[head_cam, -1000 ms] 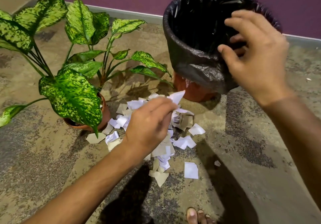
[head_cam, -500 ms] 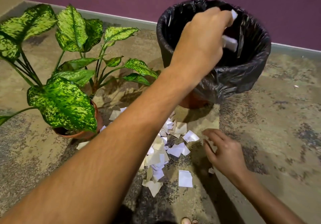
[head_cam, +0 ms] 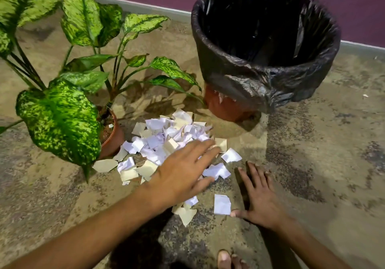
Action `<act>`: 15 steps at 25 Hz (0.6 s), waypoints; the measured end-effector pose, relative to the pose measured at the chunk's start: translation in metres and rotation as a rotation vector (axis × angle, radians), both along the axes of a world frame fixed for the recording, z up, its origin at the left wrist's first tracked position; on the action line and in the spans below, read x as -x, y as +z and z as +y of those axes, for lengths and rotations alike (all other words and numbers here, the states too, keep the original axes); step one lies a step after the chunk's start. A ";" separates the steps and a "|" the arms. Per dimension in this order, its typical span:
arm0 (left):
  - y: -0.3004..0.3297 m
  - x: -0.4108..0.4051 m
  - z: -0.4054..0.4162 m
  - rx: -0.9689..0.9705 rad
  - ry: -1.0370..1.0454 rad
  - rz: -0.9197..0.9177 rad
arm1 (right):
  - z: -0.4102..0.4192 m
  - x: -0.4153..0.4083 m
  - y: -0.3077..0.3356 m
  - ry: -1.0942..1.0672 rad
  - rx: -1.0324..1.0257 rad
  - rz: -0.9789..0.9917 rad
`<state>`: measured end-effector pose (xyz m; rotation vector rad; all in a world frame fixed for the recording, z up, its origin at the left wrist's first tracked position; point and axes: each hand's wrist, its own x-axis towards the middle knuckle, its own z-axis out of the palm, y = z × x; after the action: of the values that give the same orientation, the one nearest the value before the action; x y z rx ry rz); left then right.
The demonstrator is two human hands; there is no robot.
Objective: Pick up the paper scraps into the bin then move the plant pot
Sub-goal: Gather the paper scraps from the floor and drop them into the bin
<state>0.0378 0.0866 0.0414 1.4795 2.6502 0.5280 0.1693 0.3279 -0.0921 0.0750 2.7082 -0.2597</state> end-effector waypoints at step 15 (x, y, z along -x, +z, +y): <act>-0.097 -0.045 -0.039 0.610 0.253 -0.312 | -0.055 0.152 0.029 0.138 0.319 0.202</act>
<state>0.0824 0.0471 -0.0552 0.8221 2.4350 -0.0518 0.0170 0.2726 -0.0630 -0.2419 2.8145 -0.6847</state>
